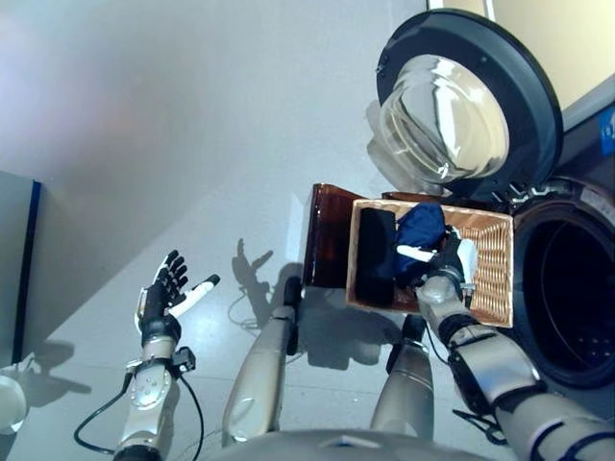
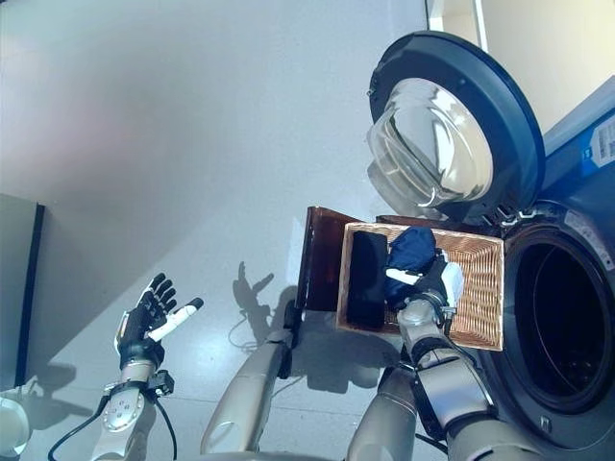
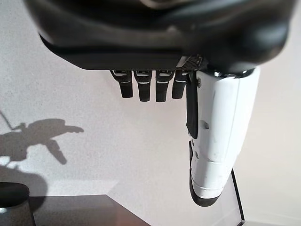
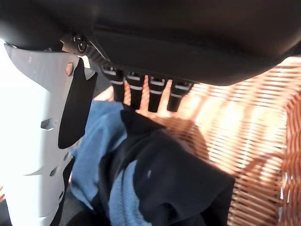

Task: Pick up the clothes and place them into the washing machine

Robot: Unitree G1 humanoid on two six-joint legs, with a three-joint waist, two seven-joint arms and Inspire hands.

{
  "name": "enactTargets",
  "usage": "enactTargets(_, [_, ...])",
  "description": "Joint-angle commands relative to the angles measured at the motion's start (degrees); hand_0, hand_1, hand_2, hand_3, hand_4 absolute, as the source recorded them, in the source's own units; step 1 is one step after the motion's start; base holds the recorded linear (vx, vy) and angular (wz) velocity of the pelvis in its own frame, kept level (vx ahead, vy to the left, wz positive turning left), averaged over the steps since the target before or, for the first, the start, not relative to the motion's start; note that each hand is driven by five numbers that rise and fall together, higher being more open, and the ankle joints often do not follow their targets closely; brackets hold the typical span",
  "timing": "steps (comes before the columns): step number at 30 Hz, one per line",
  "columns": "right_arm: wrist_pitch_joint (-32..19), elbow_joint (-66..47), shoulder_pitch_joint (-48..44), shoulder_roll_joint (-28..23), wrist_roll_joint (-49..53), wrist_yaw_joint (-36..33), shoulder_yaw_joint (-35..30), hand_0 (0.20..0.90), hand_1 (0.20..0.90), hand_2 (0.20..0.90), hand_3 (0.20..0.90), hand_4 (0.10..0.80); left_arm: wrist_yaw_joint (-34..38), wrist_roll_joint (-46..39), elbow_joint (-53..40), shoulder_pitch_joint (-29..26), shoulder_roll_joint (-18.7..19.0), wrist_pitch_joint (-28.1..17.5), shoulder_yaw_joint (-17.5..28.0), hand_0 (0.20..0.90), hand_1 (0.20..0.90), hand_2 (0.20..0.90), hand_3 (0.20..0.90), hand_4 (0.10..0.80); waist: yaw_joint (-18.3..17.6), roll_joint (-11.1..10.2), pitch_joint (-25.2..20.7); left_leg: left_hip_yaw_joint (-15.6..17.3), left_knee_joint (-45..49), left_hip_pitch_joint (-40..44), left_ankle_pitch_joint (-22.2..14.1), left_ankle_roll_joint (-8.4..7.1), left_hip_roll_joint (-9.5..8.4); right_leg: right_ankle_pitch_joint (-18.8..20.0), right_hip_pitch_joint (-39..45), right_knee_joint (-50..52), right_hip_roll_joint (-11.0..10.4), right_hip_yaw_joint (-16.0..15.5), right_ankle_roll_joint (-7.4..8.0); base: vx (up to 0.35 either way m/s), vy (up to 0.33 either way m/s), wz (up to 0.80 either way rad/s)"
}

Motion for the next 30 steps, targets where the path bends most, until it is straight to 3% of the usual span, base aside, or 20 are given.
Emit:
enactTargets(1, [-0.4,1.5,-2.7,-3.4,-3.3,-3.5,1.3,0.900,0.900,0.900,0.900,0.800,1.2,-0.5,-6.6,3.9,4.6,-3.9,3.9,0.900,0.900,0.900,0.900,0.800,1.3,-0.1,-3.3,0.6,2.7,-1.5,-3.6,-0.96,-0.08,7.2,-2.0,-2.0,0.0,0.7,-3.12,0.000,0.000,0.00])
enactTargets(30, [4.6,5.9,-7.5,-4.6,-11.2,-5.2,6.2,0.900,0.900,0.900,0.900,0.800,0.7,-0.6,-12.3,6.1,5.4,-4.0,4.6,0.900,0.900,0.900,0.900,0.800,3.1,1.3,-1.8,-0.5,14.7,-11.0,-7.0,0.03,-0.44,1.9,-11.8,11.9,0.2,3.4,-4.67,-0.012,0.004,0.03])
